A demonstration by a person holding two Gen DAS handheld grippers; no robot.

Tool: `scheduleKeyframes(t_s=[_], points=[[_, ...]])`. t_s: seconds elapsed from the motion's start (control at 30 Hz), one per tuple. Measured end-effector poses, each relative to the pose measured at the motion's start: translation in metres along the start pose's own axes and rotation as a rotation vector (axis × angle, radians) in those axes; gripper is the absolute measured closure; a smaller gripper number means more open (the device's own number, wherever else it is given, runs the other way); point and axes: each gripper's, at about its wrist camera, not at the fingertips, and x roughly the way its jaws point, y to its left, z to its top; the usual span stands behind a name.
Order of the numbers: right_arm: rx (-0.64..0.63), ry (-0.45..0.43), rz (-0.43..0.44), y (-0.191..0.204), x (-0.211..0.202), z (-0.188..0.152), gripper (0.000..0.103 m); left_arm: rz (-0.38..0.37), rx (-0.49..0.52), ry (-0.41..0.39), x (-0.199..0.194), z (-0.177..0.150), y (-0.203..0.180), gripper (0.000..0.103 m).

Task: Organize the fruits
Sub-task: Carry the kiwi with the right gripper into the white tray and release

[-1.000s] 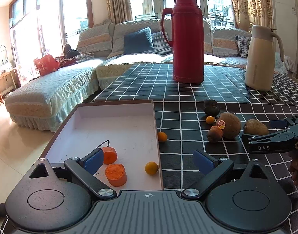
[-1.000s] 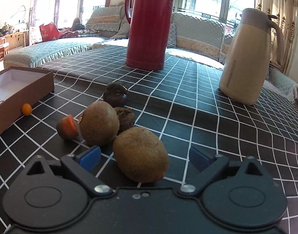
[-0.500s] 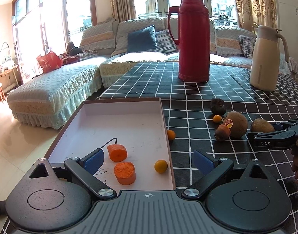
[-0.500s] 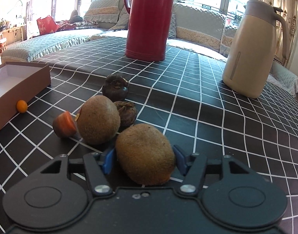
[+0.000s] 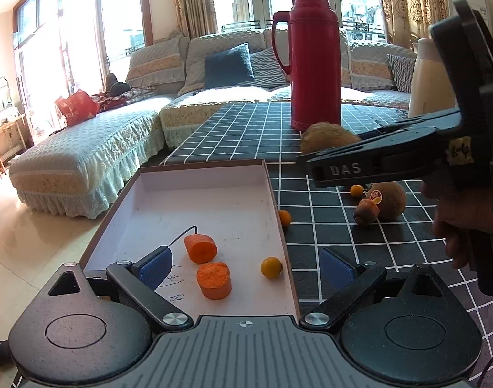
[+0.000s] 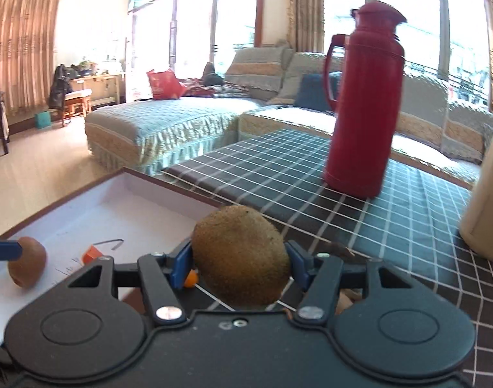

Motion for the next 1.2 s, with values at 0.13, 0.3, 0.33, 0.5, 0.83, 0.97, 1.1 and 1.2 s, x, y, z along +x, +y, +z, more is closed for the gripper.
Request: scheduleKeyframes(t_s=[0.13,0.3,0.33,0.5,0.83,0.97,1.1,1.2], points=[[-0.064,0.019,0.061,0.038,0.025,0.016,0.043,0.02,-0.033,0.0,0.0,0.001,0.021,0.006],[-0.114,0.061,0.079,0.071,0.056,0.021,0.043,0.04,-0.08,0.0,0.002,0.001,0.045,0.006],[-0.121,0.075,0.074,0.076,0.063,0.022,0.043,0.042,-0.088,0.0,0.002,0.001,0.049,0.006],[-0.11,0.13,0.075,0.089,0.088,0.025,0.043,0.069,-0.12,0.021,0.01,0.0,0.063,0.006],[-0.018,0.165,0.053,0.093,0.099,0.014,0.043,0.104,-0.154,0.037,0.022,-0.003,0.073,0.006],[0.011,0.166,0.037,0.089,0.1,0.013,0.033,0.095,-0.175,0.035,0.021,-0.003,0.075,0.006],[0.019,0.106,-0.013,0.085,0.086,0.019,0.011,0.047,-0.207,0.022,0.018,-0.002,0.075,0.0],[0.059,0.061,-0.035,0.073,0.07,0.02,0.011,0.019,-0.191,-0.011,0.012,0.0,0.068,0.0]])
